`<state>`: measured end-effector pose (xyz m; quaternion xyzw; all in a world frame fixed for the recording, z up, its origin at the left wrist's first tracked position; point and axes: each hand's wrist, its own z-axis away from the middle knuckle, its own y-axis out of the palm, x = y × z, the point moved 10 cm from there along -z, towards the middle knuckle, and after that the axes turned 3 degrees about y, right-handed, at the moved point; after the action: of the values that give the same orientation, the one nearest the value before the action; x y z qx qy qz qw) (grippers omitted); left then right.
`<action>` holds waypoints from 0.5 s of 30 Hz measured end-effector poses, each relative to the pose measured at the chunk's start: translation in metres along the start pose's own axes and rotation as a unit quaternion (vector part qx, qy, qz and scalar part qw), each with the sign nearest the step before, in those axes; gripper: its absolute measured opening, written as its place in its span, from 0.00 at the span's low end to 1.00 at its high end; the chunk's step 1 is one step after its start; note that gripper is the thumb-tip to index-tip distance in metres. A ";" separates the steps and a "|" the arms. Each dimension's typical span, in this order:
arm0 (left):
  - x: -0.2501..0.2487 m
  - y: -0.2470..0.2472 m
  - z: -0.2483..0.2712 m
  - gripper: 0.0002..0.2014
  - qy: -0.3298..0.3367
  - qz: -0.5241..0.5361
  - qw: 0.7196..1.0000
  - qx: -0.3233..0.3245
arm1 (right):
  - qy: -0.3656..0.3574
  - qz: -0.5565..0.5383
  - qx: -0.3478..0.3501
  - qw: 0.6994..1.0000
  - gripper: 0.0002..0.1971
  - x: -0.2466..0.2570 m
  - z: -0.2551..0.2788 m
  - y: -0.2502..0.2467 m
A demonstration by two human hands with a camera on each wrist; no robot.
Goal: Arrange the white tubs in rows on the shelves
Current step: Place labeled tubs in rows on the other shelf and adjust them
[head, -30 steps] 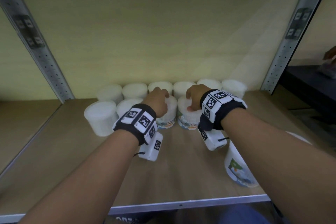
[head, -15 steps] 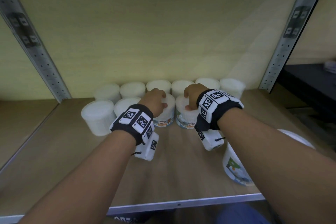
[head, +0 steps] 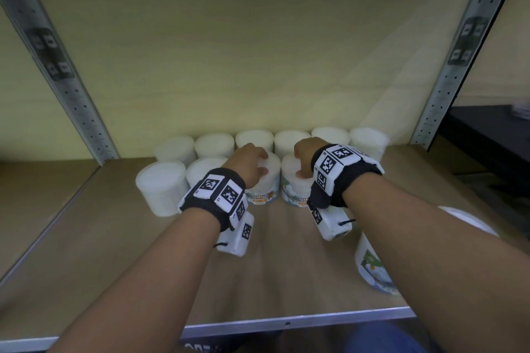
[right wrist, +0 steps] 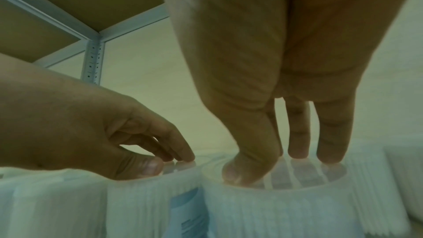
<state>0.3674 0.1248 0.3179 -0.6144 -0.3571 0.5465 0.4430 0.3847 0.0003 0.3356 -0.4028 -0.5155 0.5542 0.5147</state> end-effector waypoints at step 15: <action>-0.014 -0.001 0.065 0.22 0.007 -0.016 1.000 0.019 | -0.023 0.031 0.079 0.996 0.26 0.012 0.067 0.017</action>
<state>0.3008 0.1225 0.3234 -0.6042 -0.3534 0.5418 0.4653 0.3144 0.0028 0.3295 -0.3643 -0.4686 0.6181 0.5155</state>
